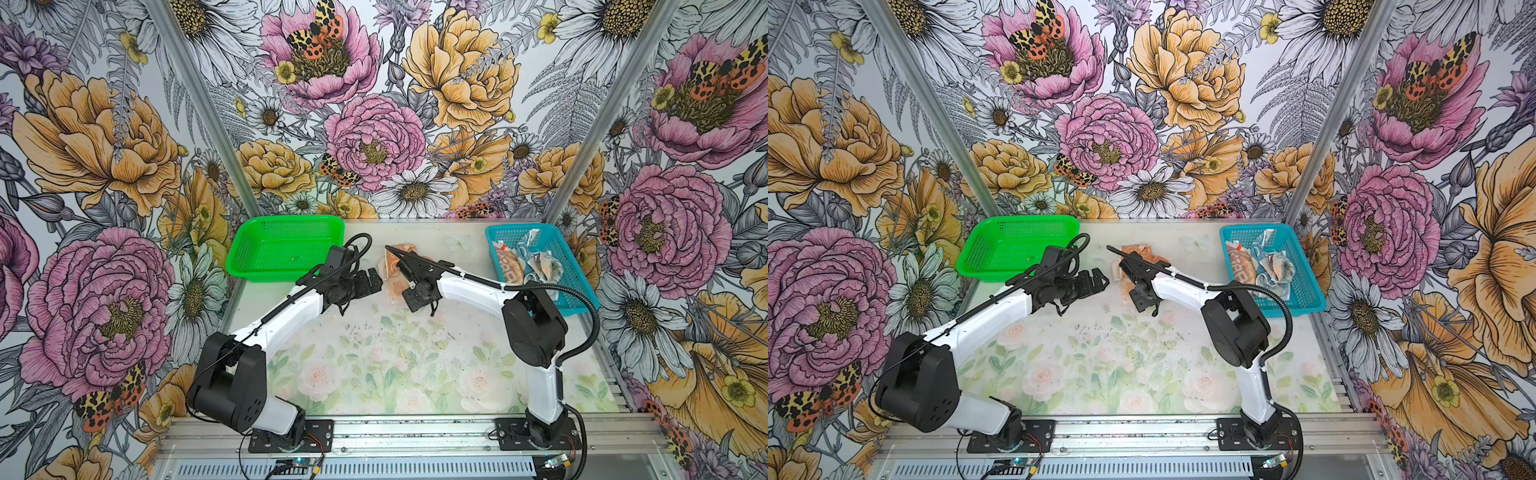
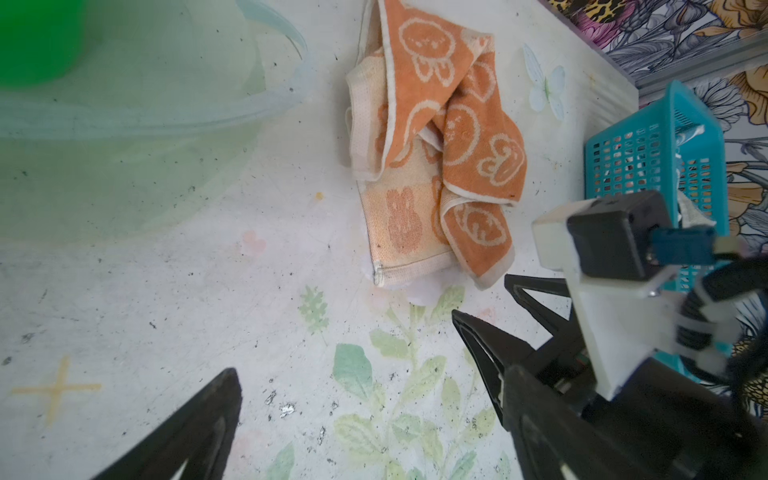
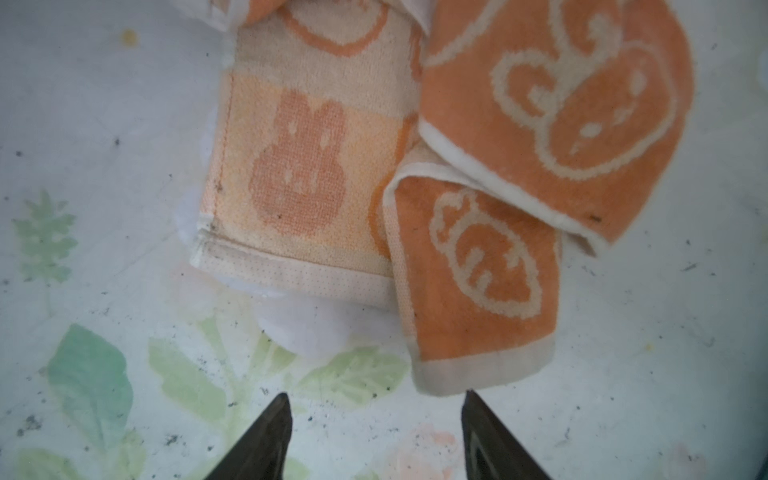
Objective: Fold and stack the towels
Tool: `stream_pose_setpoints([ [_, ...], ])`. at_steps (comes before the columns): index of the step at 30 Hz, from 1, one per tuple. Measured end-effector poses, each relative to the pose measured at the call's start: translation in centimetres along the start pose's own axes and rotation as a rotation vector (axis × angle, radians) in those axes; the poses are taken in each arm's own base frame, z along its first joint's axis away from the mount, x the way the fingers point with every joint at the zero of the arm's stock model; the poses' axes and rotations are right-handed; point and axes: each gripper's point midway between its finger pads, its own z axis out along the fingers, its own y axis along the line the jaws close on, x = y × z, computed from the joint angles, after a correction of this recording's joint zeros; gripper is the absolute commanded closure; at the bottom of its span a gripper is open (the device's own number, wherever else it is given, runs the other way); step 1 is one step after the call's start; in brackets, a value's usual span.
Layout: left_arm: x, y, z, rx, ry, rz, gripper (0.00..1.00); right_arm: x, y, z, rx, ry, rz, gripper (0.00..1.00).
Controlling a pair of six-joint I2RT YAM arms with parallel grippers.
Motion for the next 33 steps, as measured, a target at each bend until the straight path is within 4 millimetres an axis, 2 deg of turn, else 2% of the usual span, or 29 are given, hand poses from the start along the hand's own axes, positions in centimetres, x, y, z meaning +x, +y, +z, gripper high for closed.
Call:
stream_pose_setpoints([
  [6, 0.4, 0.1, 0.1, 0.003, 0.013, -0.001, 0.01, 0.5, -1.2, 1.9, 0.129, 0.027, -0.080, 0.52],
  [9, 0.6, 0.3, 0.2, 0.002, 0.017, -0.002, 0.01, 0.5, -1.8, 2.7, 0.177, 0.037, -0.099, 0.56],
  [16, 0.7, 0.3, -0.1, 0.004, 0.014, -0.001, 0.01, -0.3, -2.9, 3.1, 0.261, 0.030, -0.131, 0.71],
  [22, 0.8, 0.3, -0.2, 0.006, 0.012, -0.001, 0.01, -0.8, -3.5, 2.8, 0.296, 0.019, -0.135, 1.00],
  [28, 1.5, -0.2, -0.1, 0.014, 0.024, 0.016, 0.01, -0.9, -3.8, 2.7, 0.279, 0.016, -0.104, 1.00],
  [33, 2.7, -1.5, 0.1, 0.032, 0.048, 0.052, 0.01, -1.8, -5.8, 1.2, 0.255, -0.014, -0.028, 1.00],
])
